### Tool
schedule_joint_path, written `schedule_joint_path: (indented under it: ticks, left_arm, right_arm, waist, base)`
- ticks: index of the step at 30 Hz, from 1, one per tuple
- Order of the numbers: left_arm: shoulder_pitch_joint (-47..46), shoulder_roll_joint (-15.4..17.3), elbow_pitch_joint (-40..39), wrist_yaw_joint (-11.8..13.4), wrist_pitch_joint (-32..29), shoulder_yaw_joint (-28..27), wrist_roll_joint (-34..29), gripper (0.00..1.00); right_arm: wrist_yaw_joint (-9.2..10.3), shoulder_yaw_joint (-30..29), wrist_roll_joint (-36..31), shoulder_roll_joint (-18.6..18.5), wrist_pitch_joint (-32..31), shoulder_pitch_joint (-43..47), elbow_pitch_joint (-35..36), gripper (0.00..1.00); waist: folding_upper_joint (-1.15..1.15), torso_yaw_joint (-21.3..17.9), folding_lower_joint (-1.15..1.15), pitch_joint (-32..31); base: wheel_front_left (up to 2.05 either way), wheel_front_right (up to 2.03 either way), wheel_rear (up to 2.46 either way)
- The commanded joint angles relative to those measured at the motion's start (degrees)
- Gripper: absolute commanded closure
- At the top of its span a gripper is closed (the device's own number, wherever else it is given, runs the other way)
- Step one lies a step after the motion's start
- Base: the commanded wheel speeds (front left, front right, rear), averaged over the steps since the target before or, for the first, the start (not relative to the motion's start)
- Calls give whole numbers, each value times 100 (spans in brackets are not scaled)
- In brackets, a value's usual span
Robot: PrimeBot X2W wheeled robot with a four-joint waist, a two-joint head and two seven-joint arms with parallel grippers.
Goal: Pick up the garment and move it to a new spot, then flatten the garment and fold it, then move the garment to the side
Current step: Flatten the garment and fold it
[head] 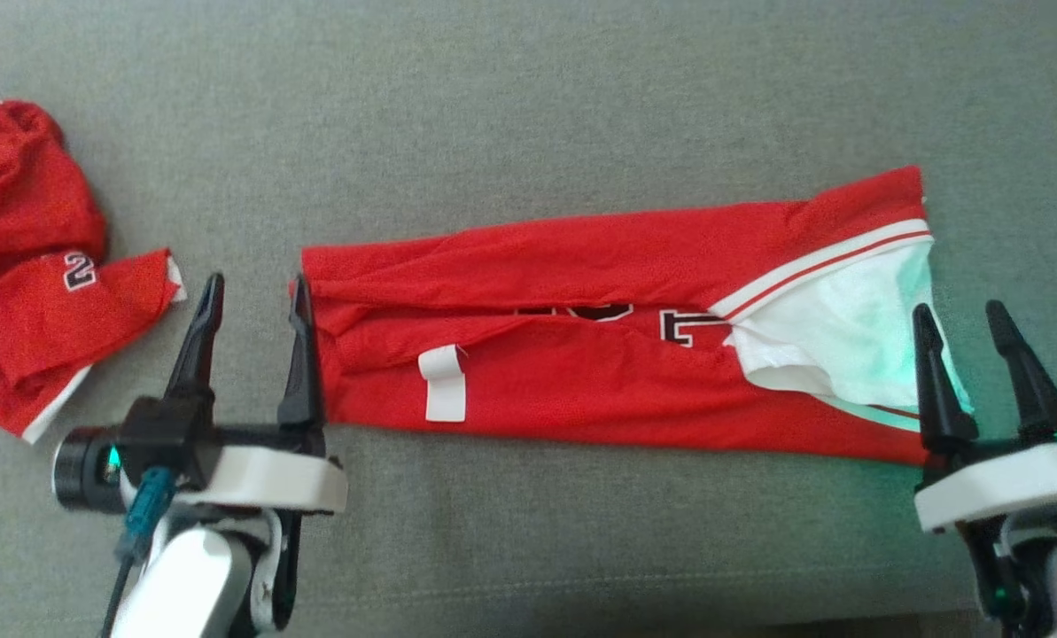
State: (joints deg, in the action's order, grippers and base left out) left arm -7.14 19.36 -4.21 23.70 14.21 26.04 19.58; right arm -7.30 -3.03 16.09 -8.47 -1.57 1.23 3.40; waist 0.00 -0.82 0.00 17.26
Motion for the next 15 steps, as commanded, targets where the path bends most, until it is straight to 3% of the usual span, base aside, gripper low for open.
schedule_joint_path:
  ticks: [1,6,15]
  left_arm:
    - [-276,59,-213,-1,50,-173,-86,0]
    - [-457,8,-199,-49,58,-133,-139,0]
    - [-642,-77,-57,-127,70,-156,-153,0]
  right_arm:
    - [-19,52,61,-200,-14,-250,91,0]
    - [-19,-24,240,-364,-430,-502,-407,0]
    - [-19,83,709,-571,-1787,-724,-775,0]
  waist:
    - [0,54,0,134]
    - [0,112,0,396]
    - [0,147,0,556]
  base:
    - [0,0,0]
    - [0,0,0]
    - [0,0,0]
